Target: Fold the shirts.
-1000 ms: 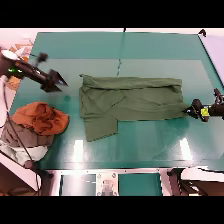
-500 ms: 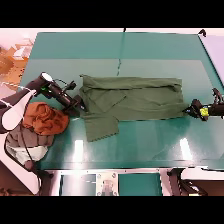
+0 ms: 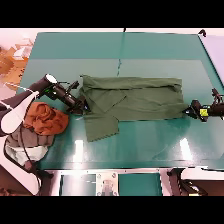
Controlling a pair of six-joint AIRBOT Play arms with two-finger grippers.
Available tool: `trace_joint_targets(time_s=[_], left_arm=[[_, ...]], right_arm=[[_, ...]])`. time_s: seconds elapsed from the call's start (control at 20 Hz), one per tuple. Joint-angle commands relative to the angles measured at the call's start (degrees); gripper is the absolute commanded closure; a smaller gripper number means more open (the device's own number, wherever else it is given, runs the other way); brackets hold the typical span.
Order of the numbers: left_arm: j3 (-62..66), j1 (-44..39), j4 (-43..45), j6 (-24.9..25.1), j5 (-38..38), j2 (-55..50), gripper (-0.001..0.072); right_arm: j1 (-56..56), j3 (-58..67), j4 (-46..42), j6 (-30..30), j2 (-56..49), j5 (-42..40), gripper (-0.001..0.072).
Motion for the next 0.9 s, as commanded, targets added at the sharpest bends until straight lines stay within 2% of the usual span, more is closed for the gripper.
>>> trace_joint_targets(time_s=[0.0, 0.1, 0.2, 0.25, 0.3, 0.45, 0.6, 0.75, 0.85], left_arm=[[-3.76, 0.02, 1.29, 0.48, 2.86, 2.29, 0.0167], [-7.08, 0.02, 1.38, 1.14, 6.51, 4.35, 0.017], [-7.91, 0.02, 1.86, 1.49, 7.8, 5.7, 0.0441], [-7.89, 0.02, 1.9, 1.46, 8.28, 5.97, 0.0539], [-7.91, 0.02, 1.64, 1.51, 8.55, 6.03, 0.0682], [-7.8, 0.02, 0.9, 1.53, 8.72, 6.86, 0.0684], [-3.87, 0.02, 1.03, 1.51, 7.52, 10.82, 0.0684], [7.15, 0.02, 0.94, 0.87, 3.98, 18.49, 0.0684], [17.62, 0.02, 0.94, -0.66, 3.69, 24.74, 0.0684]], right_arm=[[0.0, -0.24, 0.02, -0.11, -0.02, 0.07, 0.0701], [0.0, -0.37, 0.0, -0.13, -0.02, 0.07, 0.07], [0.0, -0.37, 0.02, -0.11, -0.02, 0.09, 0.0701], [0.0, -0.37, 0.04, -0.11, -0.02, 0.11, 0.07], [0.0, -0.37, 0.04, -0.11, -0.02, 0.15, 0.07], [0.0, -0.35, 0.96, -0.13, 0.13, 1.25, 0.0701], [0.02, 1.46, 9.81, -3.1, 2.34, 5.25, 0.0701], [-0.04, 10.45, 18.91, -4.11, 7.87, 11.78, 0.0701], [-0.15, 19.5, 23.21, -3.02, 13.0, 13.25, 0.0701]])
